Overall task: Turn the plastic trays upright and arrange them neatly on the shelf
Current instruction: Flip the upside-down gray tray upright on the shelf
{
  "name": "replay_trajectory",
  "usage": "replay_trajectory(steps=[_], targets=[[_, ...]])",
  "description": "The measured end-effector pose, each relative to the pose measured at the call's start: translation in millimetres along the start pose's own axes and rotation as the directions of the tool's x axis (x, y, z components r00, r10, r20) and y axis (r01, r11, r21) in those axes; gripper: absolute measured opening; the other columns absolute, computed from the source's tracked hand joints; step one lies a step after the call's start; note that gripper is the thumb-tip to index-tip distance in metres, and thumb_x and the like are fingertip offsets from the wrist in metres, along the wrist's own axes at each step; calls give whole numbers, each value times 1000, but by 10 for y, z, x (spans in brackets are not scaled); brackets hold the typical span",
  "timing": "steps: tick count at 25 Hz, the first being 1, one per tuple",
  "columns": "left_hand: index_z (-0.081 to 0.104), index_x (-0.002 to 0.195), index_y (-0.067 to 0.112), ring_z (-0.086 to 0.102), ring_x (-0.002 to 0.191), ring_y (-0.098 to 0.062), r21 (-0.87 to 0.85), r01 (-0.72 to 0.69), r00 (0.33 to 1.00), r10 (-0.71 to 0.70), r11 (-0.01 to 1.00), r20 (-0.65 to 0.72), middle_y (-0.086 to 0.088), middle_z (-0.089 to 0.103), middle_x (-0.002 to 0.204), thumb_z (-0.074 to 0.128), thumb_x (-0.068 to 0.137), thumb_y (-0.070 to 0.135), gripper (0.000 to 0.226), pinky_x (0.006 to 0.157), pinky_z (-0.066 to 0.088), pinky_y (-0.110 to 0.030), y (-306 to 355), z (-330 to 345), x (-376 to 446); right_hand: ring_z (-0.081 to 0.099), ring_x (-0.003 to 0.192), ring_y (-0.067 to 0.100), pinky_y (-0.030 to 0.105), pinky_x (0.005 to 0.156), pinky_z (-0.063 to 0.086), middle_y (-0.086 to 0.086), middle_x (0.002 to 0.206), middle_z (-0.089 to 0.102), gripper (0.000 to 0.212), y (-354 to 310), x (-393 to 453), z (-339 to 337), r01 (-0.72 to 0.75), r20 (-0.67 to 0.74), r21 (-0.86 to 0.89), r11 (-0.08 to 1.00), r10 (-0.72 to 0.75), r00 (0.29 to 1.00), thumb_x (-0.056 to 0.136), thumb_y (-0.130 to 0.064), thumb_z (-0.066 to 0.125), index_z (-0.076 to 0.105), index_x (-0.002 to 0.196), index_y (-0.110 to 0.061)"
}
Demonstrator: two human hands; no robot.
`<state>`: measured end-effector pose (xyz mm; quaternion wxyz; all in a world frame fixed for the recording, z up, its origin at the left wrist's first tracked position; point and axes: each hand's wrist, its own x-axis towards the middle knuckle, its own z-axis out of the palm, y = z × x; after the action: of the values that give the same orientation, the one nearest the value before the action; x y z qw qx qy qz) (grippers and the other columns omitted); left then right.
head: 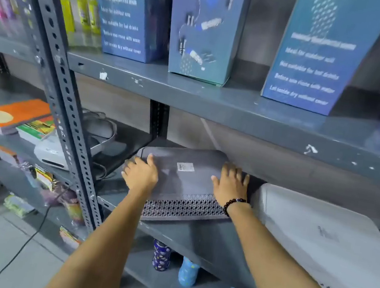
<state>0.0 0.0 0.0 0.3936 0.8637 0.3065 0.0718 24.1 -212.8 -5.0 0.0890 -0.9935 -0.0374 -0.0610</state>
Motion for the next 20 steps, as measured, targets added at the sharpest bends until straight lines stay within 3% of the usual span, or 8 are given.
replay_trajectory(steps=[4,7,9,11,14,16,18,20], targets=[[39,142,1,40,135,-38,-109,228,972,-219,968,88,-25,42,147,13,101,46,66,112,33,-46,27,17,412,18,140,34,56,115,17,20,150,25,62,22,404,137,-255,131,165,953,235,963,94,-39,37,24,143,-2],[39,143,2,43,133,-36,-165,339,935,-313,926,164,-22,43,147,14,102,44,63,109,35,-40,64,67,547,28,135,37,52,112,24,23,147,30,64,7,534,216,-412,221,253,875,363,905,92,-42,38,25,142,-3],[38,142,-1,44,133,-35,-220,382,920,-345,898,187,-22,42,147,16,101,47,67,108,35,-40,118,48,575,36,131,37,48,109,30,21,143,36,63,-36,577,153,-516,252,385,765,450,856,90,-43,43,32,138,-5],[39,140,-1,46,131,-37,-240,320,946,-293,917,139,-23,45,144,16,100,49,68,107,36,-45,157,-17,562,39,128,38,47,106,34,22,141,39,64,-95,564,44,-579,236,527,622,548,803,87,-45,46,36,135,-4],[49,132,8,50,127,-36,-521,106,993,-116,847,14,-20,54,137,27,100,47,55,105,38,-43,260,-212,599,43,124,39,44,101,38,25,137,42,62,-245,414,-146,-445,13,760,474,674,739,89,-44,46,41,133,-1],[55,129,10,54,122,-28,-808,13,1000,-2,589,14,-14,58,135,40,100,36,42,104,38,-34,315,-342,665,51,114,36,39,92,43,24,127,52,54,-316,257,-283,-248,-133,900,358,767,627,87,-41,43,52,124,-2],[60,126,9,58,112,-23,-930,85,994,35,358,104,-12,62,131,46,98,32,39,102,42,-32,225,-457,720,59,96,34,36,77,45,20,103,62,41,-389,37,-351,-76,-77,989,131,867,493,88,-39,42,63,96,-4],[60,126,10,60,112,-23,-926,217,971,32,309,238,-8,67,117,45,97,40,44,101,45,-35,3,-497,717,57,74,26,33,66,40,9,77,60,44,-377,-217,-339,-55,60,998,-40,895,442,90,-46,43,57,75,-8]])
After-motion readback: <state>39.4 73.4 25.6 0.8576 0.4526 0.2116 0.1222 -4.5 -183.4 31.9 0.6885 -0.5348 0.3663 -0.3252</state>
